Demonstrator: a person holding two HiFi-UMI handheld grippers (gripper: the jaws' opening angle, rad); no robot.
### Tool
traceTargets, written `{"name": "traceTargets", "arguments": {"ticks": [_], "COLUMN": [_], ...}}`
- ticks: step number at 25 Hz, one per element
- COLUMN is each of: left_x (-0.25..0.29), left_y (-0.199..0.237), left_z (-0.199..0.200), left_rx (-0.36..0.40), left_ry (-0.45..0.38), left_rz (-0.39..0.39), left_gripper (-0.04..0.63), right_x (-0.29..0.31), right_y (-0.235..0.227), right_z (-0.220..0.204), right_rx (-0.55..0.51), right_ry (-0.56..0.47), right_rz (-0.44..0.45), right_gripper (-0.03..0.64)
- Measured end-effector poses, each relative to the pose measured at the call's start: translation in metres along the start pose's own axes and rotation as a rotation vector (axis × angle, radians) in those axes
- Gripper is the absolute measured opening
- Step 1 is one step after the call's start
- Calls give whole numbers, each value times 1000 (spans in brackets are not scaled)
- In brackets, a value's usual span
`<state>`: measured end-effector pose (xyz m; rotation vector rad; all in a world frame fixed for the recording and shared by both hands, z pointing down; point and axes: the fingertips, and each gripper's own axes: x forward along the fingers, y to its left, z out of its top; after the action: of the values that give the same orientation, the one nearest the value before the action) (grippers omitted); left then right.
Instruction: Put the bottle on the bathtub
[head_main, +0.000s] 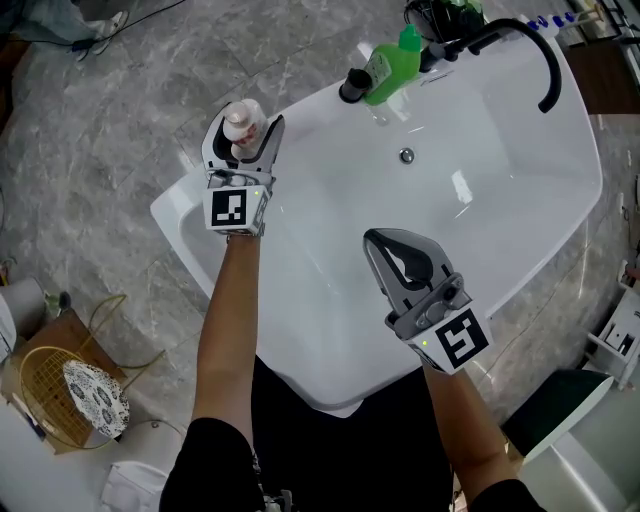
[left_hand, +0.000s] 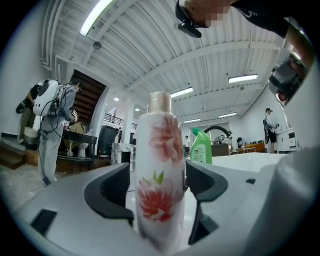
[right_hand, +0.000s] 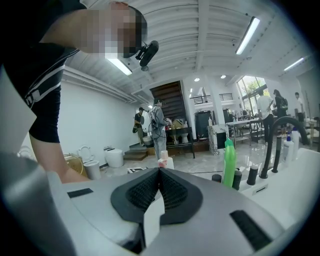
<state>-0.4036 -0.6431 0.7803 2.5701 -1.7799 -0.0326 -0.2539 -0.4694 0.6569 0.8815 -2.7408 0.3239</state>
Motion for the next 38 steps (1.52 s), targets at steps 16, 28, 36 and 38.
{"name": "traceTargets", "arguments": {"ticks": [16,28,36,38], "left_x": [-98,-121,-142,-153], "left_y": [-43,-181,-291,-309], "left_z": [104,309,363,373], "left_rx": [-9,62,96,98], "left_ry": [159,101,35,46], "left_rz": [49,-10,42,62], "left_gripper": [383,202,27,11], "right_x": [-85,-219,-279,-291], "right_y": [3,-22,-28,-17], "right_z": [101,167,182,190], "right_rx": [50,9,-38,-53], "right_ry": [-149,-198,-276,-284], "right_rz": [-32,10,129,159], "right_gripper": [9,9,9,9]}}
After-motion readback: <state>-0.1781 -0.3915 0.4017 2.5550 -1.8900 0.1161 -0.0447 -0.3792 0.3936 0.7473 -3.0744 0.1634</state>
